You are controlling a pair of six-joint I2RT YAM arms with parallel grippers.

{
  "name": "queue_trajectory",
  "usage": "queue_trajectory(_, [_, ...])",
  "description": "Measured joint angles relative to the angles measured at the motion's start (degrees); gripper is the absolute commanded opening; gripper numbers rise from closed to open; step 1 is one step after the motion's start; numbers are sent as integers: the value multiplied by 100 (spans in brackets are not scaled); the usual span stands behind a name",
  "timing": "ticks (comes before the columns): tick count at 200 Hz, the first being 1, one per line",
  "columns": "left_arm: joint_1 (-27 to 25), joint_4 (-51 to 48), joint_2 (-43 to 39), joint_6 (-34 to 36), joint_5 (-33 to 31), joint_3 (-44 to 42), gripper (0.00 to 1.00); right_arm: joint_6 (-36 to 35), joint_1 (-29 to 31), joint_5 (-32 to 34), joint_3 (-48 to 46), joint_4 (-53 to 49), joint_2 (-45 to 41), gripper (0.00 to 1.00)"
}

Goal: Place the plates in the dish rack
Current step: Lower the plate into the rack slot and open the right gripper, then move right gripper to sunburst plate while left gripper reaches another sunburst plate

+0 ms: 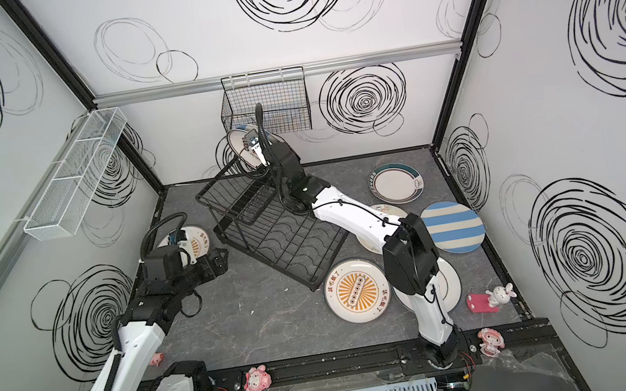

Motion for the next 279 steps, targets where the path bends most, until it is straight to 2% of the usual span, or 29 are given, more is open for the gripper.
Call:
queue_trajectory(14, [0, 0, 0, 0, 0, 0, 96, 7, 0, 11, 48, 0, 0, 30])
queue_trajectory(39, [0, 0, 0, 0, 0, 0, 96, 42, 0, 31, 61, -13, 0, 39])
queue_trajectory(85, [-2, 0, 0, 0, -4, 0, 96, 42, 31, 66, 127, -142, -2, 50])
queue_trajectory(137, [0, 0, 0, 0, -4, 0, 96, 55, 105, 50, 55, -341, -264, 57])
queue_trajectory(169, [0, -2, 0, 0, -4, 0, 96, 138, 179, 48, -337, -319, -909, 60])
queue_trajectory(228, [0, 2, 15, -2, -2, 0, 96, 293, 341, -20, -1419, -245, -2468, 60])
queue_trajectory(279, [2, -37, 76, -11, -236, 2, 96, 1217, 363, -673, -3093, -673, -4063, 64])
